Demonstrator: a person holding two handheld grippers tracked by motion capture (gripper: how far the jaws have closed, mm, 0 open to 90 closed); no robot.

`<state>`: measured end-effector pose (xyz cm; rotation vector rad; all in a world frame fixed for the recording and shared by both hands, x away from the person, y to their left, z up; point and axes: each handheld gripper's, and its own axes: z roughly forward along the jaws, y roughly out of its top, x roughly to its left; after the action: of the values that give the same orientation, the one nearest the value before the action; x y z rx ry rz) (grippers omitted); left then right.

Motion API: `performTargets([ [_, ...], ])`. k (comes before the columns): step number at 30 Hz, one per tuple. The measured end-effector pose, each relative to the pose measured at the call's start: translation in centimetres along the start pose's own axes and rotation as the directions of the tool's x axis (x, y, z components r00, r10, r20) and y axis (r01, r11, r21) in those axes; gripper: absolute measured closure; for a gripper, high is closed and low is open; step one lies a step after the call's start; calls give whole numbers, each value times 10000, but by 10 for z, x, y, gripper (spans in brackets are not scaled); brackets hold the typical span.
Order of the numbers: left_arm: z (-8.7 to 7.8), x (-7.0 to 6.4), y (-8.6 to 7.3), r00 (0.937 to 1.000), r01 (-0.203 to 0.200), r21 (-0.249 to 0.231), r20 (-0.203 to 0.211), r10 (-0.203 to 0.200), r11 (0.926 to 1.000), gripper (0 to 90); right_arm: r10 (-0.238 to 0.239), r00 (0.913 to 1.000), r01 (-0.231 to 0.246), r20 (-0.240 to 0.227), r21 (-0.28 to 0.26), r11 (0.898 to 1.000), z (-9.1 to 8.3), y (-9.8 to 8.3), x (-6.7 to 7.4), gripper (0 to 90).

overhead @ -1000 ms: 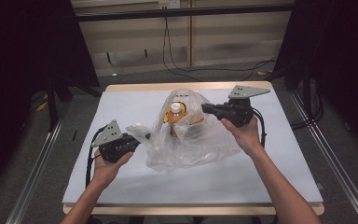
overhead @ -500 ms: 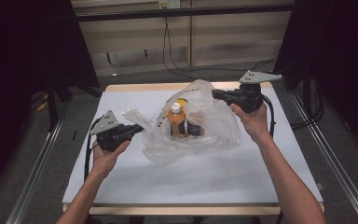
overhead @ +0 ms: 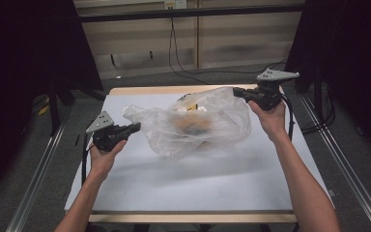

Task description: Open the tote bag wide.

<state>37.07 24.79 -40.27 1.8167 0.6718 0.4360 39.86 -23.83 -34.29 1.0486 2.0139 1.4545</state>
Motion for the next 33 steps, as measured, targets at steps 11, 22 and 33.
performTargets([
  [11, 21, 8, -16, 9999, -3, 994, 118, -8, 9950, 900, 175, 9998, -176, 33, 567, 9982, 24, -15, -6, 900],
  [22, 30, 8, -41, 9995, 16, 1884, 316, -77, 9821, 900, 411, 9992, -405, -32, 1096, 9932, 33, -51, -4, 900],
  [33, 32, 1, -45, 9966, -20, 1877, 812, -135, 9822, 900, 673, 9964, -600, -516, 1322, 9894, 22, -85, 5, 900],
])
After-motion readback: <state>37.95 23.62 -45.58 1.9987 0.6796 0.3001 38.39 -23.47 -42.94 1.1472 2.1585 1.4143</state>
